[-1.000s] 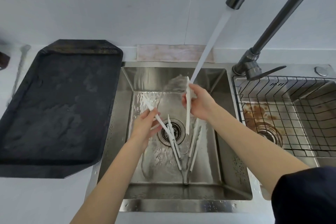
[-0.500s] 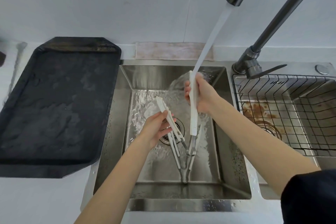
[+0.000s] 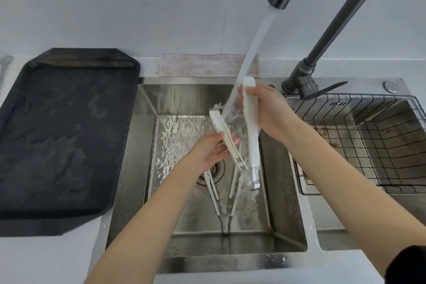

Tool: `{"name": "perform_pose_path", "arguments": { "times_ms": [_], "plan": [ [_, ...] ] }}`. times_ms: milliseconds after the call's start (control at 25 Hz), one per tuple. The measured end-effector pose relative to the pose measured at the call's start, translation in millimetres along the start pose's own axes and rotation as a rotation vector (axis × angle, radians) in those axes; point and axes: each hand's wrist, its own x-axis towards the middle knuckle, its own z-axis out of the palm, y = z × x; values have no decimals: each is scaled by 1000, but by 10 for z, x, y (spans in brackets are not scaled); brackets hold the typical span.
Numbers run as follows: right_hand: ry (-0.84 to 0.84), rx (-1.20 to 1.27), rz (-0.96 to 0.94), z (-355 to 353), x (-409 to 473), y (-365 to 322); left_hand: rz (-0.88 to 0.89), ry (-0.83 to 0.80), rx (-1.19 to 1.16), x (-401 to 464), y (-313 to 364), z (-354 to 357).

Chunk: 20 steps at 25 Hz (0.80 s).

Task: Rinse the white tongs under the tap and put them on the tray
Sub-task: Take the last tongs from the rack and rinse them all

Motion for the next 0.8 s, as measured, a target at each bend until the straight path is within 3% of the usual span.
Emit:
{"name": "perform_pose_path", "arguments": {
  "times_ms": [360, 520, 640, 800],
  "plan": [
    [307, -383, -203, -114, -102, 66, -17, 0, 38, -21, -9, 148],
    [345, -481, -100, -262, -85, 235, -27, 22, 30, -38, 17, 143],
    [372, -382, 72, -355, -22, 405, 35, 22, 29, -39, 77, 155],
    [357, -84, 162, -381, 52, 568, 119, -115, 79, -38, 191, 250]
  ]
}}
